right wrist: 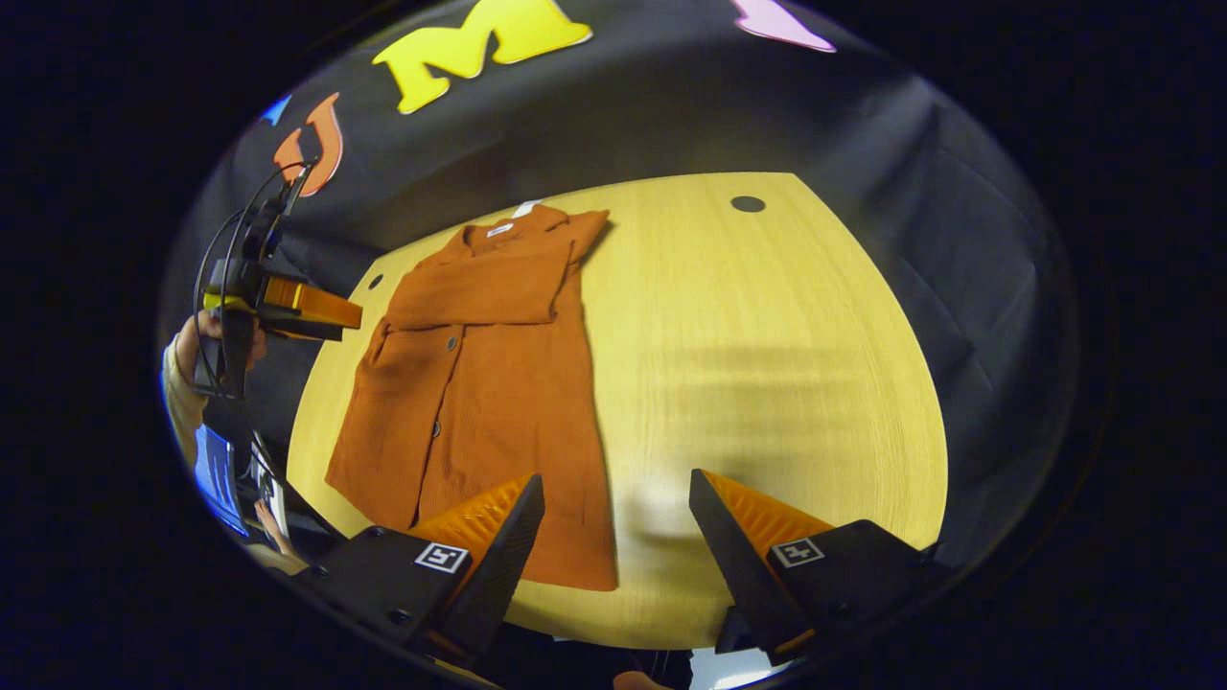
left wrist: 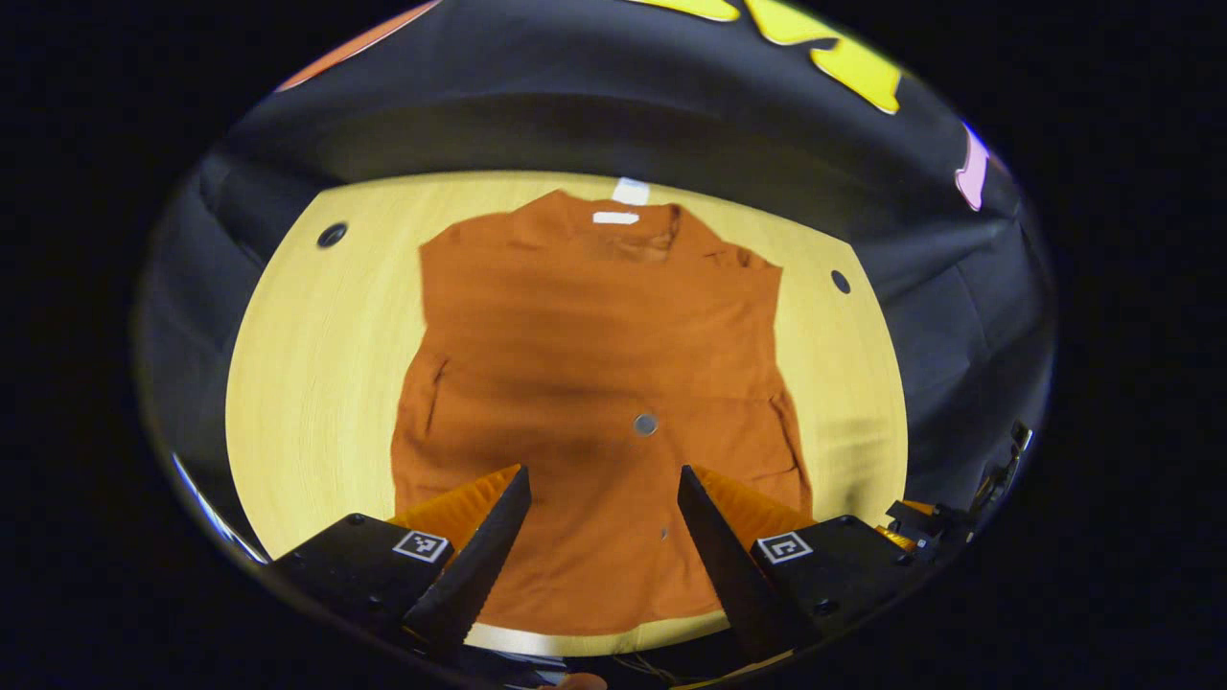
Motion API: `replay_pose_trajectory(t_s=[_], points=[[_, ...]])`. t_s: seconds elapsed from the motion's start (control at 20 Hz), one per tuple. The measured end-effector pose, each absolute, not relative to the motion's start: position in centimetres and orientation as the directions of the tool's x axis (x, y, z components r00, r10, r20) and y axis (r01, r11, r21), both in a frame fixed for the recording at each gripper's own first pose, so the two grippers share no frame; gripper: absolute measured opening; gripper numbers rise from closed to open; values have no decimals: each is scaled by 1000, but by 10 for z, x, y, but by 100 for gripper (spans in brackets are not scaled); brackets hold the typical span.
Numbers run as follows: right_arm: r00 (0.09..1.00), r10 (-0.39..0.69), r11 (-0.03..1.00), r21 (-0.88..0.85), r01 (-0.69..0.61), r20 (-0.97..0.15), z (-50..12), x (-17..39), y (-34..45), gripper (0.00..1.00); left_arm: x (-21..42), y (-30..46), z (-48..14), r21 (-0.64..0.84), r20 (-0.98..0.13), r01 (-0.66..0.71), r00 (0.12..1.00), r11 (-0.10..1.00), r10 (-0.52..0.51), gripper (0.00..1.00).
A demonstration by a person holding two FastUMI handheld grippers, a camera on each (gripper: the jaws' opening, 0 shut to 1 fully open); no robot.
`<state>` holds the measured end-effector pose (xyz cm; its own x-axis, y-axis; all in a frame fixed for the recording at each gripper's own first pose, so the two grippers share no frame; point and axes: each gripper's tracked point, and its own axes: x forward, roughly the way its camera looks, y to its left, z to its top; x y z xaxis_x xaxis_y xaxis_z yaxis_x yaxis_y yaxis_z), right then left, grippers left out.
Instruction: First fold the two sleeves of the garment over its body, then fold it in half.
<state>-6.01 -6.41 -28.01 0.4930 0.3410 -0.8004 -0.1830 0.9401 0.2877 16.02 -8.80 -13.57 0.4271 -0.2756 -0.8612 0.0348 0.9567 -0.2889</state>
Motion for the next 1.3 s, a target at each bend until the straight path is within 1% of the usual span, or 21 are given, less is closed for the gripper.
replay_pose_trajectory(t_s=[0.05,0.1,0.15,0.2,0.3,0.35,0.4,0.45,0.55,0.6,0.65,0.7,0.8,0.85,1.0,1.05,1.1,1.15,1.2,1.25,1.3], points=[[485,342,940,279,-199,-805,-281,-61,-57,98,147,-72,-146,-297,-865,9,420,955,-273,100],[478,344,938,275,-210,-808,-282,-62,-50,94,134,-57,-158,-295,-873,-13,410,955,-264,100],[469,346,937,274,-217,-813,-285,-64,-47,94,120,-38,-169,-285,-883,-29,396,958,-251,100],[460,349,936,275,-220,-817,-286,-67,-43,98,106,-17,-183,-270,-892,-47,388,962,-232,100],[422,350,934,276,-228,-836,-293,-73,-38,98,74,20,-209,-264,-916,-95,337,960,-219,100],[398,349,933,278,-227,-848,-299,-76,-37,94,57,34,-220,-279,-924,-113,301,954,-235,100],[369,351,933,285,-221,-860,-305,-80,-36,94,39,47,-231,-294,-929,-130,270,947,-251,100],[345,353,932,295,-210,-870,-311,-83,-38,99,27,55,-239,-316,-929,-140,248,939,-275,100],[301,345,936,302,-181,-889,-322,-89,-46,98,10,62,-252,-381,-913,-154,216,912,-345,100],[280,343,937,306,-168,-897,-326,-91,-49,94,1,60,-256,-426,-899,-166,185,889,-396,100],[254,346,936,315,-155,-903,-331,-95,-51,94,-4,61,-260,-450,-891,-177,164,875,-424,99],[227,358,932,333,-142,-906,-335,-98,-53,98,-5,62,-267,-467,-883,-182,143,865,-446,99],[163,392,919,379,-105,-905,-345,-105,-56,98,-1,65,-269,-496,-868,-172,120,851,-482,99],[132,421,907,413,-83,-898,-350,-109,-56,98,2,64,-268,-511,-860,-151,112,846,-499,96],[-3,501,865,501,-22,-866,-367,-126,-58,98,3,55,-268,-541,-841,-56,47,839,-539,96],[-30,503,864,504,-15,-864,-374,-129,-61,94,6,49,-266,-555,-832,-37,30,831,-554,96],[-43,522,853,523,-7,-852,-374,-130,-62,98,8,44,-264,-562,-827,-25,15,827,-562,96],[-44,555,831,556,4,-830,-369,-127,-55,94,11,40,-263,-561,-828,-15,3,827,-561,96],[-53,581,813,581,18,-812,-364,-127,-53,92,14,37,-263,-559,-829,-9,-6,829,-559,96],[-64,601,799,600,31,-797,-367,-129,-45,96,17,34,-265,-560,-828,-11,-13,828,-560,96],[-69,627,779,626,41,-776,-365,-130,-38,92,16,35,-264,-564,-826,-13,-15,826,-564,95]])
